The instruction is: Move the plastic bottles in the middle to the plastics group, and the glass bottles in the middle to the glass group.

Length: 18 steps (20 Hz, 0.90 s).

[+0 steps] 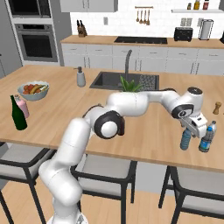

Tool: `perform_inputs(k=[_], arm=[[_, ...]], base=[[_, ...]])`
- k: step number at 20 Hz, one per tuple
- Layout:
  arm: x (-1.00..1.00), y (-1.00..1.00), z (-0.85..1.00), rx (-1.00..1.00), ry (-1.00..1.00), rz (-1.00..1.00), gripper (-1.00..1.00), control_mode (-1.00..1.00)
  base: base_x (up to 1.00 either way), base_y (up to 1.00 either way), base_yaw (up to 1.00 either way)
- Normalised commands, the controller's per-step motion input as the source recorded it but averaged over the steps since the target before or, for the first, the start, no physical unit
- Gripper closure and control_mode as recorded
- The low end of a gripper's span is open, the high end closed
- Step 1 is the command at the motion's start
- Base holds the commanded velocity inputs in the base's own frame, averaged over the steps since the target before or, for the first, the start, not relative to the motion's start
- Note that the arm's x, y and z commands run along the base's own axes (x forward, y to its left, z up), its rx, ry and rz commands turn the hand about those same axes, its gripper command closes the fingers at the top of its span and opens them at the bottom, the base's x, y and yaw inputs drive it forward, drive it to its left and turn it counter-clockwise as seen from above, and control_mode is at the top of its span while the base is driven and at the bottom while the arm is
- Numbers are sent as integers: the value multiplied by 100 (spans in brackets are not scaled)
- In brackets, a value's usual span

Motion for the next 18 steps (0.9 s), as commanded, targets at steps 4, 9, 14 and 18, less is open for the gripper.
perform_inputs(k=[4,9,14,18], arm=[[-24,24,33,0,-2,0,-100,-100],[-19,44,34,-6,4,1,-100,-100],[-25,78,27,-26,13,9,-100,-100],[-18,100,3,-29,0,20,-100,-100]], base=[[0,0,0],[0,0,0],[0,0,0],[0,0,0]])
